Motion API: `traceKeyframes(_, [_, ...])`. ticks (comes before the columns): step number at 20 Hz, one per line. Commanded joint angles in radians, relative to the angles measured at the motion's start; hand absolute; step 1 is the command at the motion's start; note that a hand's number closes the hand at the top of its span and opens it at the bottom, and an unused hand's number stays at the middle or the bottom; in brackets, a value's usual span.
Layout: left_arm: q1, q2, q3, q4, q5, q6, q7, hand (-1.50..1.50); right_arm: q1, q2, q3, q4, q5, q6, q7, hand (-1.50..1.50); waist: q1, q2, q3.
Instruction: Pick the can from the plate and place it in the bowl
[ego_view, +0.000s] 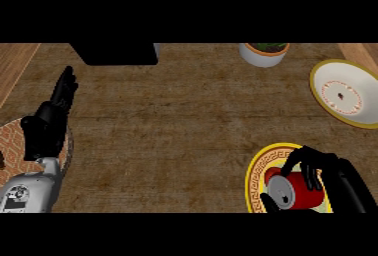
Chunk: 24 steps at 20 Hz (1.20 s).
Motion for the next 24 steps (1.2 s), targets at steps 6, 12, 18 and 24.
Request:
traceKeyframes(6, [-0.028,0.018,0.026,0.004,0.009,-0.028,0.019,0.00,-0.281,-0.053,-0.349,0.270,-0.196,-0.051,-0.037,1.50,0.013,0.003,0.001])
traceKeyframes(12, [-0.013,-0.009,0.013,-0.002,0.003,-0.019,-0.003,0.00,-0.466,-0.204,-0.543,0.665,-0.253,-0.125,-0.237,1.50,0.026,0.007,0.002])
traceKeyframes(18, [-0.031,-0.006,0.004,0.009,-0.023,-0.018,-0.008,0.00,-0.587,-0.316,-0.603,0.994,-0.202,-0.249,-0.435,1.50,0.027,0.009,0.002])
traceKeyframes(24, [-0.049,-0.007,0.011,0.029,0.002,-0.039,-0.024,0.00,-0.689,-0.425,-0.620,1.316,-0.057,-0.466,-0.555,1.50,0.060,0.025,0.004])
